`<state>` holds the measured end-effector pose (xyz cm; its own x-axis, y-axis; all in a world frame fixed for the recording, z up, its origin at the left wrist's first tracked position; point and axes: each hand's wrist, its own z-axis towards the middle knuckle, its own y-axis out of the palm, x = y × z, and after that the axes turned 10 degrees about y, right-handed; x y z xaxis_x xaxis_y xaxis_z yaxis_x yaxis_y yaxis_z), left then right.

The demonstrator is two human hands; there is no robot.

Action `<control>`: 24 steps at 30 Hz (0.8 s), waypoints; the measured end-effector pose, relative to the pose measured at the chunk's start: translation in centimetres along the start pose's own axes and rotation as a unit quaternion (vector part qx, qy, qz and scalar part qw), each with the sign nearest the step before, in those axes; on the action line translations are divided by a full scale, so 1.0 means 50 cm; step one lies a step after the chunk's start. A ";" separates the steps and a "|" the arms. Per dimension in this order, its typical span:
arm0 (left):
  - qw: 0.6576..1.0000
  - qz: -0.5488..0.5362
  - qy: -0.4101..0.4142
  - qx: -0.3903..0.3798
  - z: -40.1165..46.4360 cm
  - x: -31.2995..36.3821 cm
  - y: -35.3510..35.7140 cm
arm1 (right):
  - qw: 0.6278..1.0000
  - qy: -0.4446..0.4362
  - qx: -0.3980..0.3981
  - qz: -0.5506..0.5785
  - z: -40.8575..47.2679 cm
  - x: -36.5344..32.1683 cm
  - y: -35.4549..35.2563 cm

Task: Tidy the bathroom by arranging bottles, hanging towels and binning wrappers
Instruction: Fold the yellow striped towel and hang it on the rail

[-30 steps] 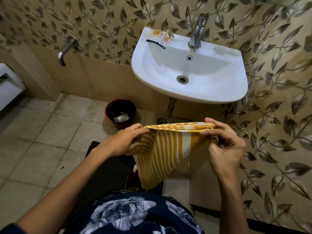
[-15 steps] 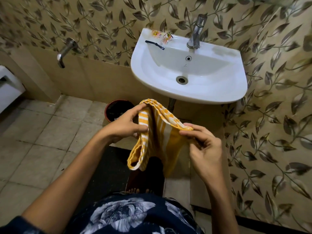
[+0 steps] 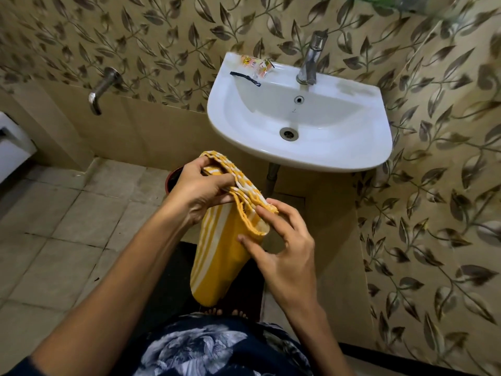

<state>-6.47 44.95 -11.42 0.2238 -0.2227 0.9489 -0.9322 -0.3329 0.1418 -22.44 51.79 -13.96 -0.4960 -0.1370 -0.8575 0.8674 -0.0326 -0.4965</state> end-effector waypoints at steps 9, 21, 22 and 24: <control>0.999 0.039 0.021 0.002 -0.023 0.014 -0.026 | 0.994 0.016 0.071 0.080 0.013 0.005 -0.011; 0.735 0.562 0.352 -0.143 0.006 0.030 -0.107 | 0.979 0.087 0.034 0.184 0.094 0.013 -0.091; 0.733 0.554 0.365 -0.149 0.007 0.030 -0.110 | 0.979 0.092 0.048 0.177 0.094 0.014 -0.099; 0.748 0.503 0.385 -0.200 0.007 0.031 -0.111 | 0.982 0.102 0.083 0.133 0.095 0.013 -0.111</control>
<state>-0.87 46.12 -10.83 -0.7335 0.4689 0.4920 -0.5641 -0.0163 -0.8256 -27.39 47.16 -11.10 -0.2340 0.0383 -0.9715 0.9537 -0.1853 -0.2370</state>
